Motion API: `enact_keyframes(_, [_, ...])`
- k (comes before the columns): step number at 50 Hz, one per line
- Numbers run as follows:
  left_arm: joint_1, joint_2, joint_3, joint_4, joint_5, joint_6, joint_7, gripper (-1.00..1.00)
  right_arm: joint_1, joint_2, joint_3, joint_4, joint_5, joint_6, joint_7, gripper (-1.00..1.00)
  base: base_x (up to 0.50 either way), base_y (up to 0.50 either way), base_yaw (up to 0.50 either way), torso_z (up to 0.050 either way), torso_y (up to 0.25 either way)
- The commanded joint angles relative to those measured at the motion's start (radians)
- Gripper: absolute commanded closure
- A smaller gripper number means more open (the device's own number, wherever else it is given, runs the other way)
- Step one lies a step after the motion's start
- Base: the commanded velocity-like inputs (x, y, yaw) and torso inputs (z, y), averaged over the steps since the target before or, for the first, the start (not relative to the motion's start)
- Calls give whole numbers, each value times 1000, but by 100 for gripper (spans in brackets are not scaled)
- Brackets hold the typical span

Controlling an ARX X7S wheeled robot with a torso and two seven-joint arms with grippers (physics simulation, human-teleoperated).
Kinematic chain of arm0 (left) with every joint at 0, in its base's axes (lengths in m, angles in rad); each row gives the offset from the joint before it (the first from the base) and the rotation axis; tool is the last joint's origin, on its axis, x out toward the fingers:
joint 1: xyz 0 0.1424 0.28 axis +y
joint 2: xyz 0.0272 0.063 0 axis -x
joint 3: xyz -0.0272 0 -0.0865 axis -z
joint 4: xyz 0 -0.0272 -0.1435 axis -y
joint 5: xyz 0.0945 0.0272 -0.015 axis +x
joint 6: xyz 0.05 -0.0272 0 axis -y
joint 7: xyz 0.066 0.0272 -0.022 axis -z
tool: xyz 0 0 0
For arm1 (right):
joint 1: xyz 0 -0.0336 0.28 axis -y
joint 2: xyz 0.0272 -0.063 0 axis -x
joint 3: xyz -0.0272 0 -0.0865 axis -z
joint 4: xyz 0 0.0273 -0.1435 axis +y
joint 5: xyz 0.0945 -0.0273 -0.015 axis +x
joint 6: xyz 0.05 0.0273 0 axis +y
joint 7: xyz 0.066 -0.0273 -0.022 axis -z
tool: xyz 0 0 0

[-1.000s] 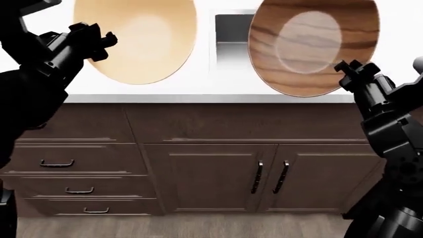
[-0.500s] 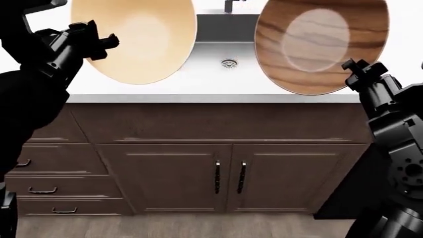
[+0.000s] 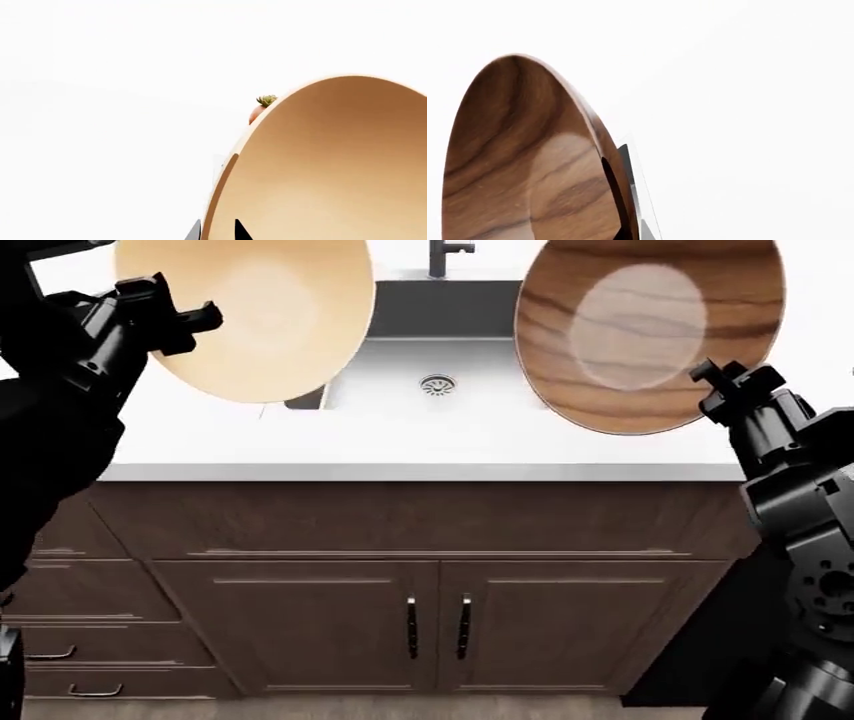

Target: Stack the bowls in the sink.

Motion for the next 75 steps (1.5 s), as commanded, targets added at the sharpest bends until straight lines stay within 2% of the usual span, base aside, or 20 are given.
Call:
enact_keyframes(1, [-3,-10,-8,9,10,-2,-28,100,5,4,-1,-8,12,0,4,100,500,0,0,0,0])
enact_keyframes(33, [4,-18,-22,-17,25,-1,-81,100,-3,18,5,-34,23,11,38,100,500,0,0,0,2])
enact_keyframes(57, [0,-20,-16,-12,19,-8,-76,100,0,32,-14,-49,27,27,52,100,500,0,0,1,1])
enact_keyframes(67, [7,-21,-12,-17,24,-2,-72,100,7,71,-100,-86,29,169,76,100,0,0,0,0,2])
enact_keyframes(75, [6,-25,-13,-7,19,-9,-78,100,51,84,-77,-107,117,398,146,100,0,0,0,0,0])
